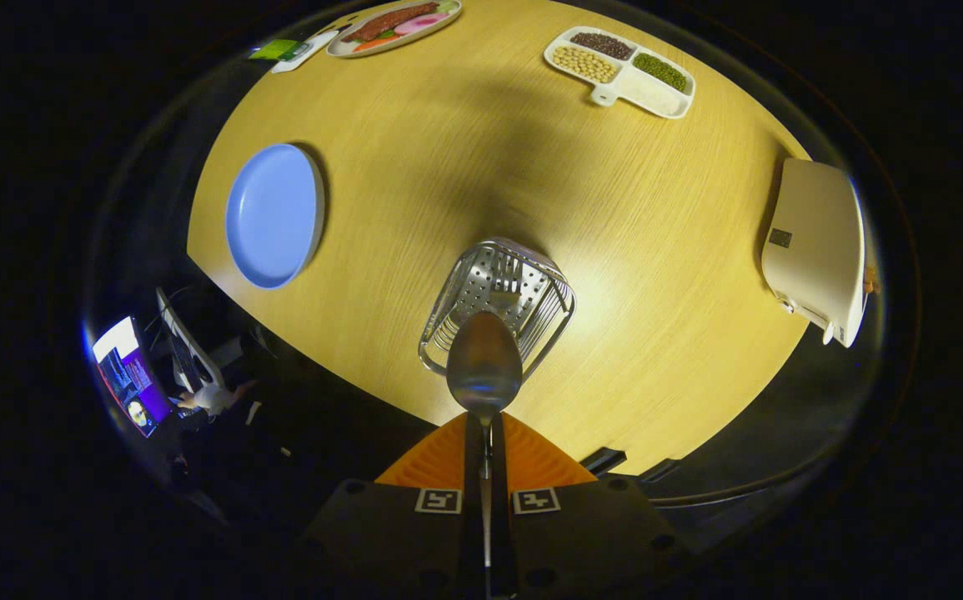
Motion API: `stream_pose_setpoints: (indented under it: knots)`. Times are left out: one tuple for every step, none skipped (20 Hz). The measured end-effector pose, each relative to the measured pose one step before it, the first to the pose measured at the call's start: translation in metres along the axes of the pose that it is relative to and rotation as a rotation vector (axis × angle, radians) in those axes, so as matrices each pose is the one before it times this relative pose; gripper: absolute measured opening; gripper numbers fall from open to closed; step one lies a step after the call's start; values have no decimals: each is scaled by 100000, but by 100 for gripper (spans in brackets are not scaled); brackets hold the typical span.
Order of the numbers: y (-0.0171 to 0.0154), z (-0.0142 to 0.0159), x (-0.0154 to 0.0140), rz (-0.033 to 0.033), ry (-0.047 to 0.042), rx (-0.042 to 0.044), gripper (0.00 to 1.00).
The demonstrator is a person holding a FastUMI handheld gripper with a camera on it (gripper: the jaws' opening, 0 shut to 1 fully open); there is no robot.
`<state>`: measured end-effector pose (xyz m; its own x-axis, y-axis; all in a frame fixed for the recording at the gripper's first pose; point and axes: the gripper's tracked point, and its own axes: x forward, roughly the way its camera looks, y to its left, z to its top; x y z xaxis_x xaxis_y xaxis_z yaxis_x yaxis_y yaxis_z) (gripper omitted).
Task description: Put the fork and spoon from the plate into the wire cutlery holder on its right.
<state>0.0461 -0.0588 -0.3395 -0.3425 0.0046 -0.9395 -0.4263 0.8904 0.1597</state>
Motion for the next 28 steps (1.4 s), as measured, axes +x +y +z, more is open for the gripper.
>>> stream_pose_setpoints:
  knots:
    - [-134,329,409,-635,1937,-474,8]
    - [-203,495,406,-305,1293,-271,8]
    - [-70,156,106,144,1233,-97,8]
    - [-60,310,244,140,1239,80,8]
    - [-108,221,282,151,1545,-93,8]
    - [-158,295,296,312,1369,-129,8]
    - [132,411,193,586,1144,7,8]
    - [-64,216,103,331,595,-28,8]
    - [-56,223,39,55,577,47,8]
    - [120,-10,73,-34,736,6,8]
    - [117,2,26,215,907,-361,8]
    - [29,290,66,-322,321,-998,10]
    - [-91,333,57,-242,-240,-895,10]
    - [8,235,191,-264,-209,-550,11]
    - [-17,299,66,-60,-542,-461,11]
    - [-14,100,-4,-277,-642,-432,11]
    - [22,-146,-5,-576,-275,-576,11]
    - [184,155,-94,409,-862,-318,13]
    - [7,85,-91,-534,-1215,-67,14]
    - [33,73,-160,-181,-1805,209,18]
    - [66,100,-186,51,-2432,88,21]
    - [264,223,-293,668,-3237,431,28]
    - [284,238,-232,1040,-3506,800,34]
    - [230,323,-236,800,-3866,1037,42]
    - [148,213,-285,542,-4232,1252,50]
    - [359,135,-348,1178,-4501,1402,59]
    - [392,74,-392,1228,-4874,1810,64]
    - [310,175,-530,1112,-4702,2021,83]
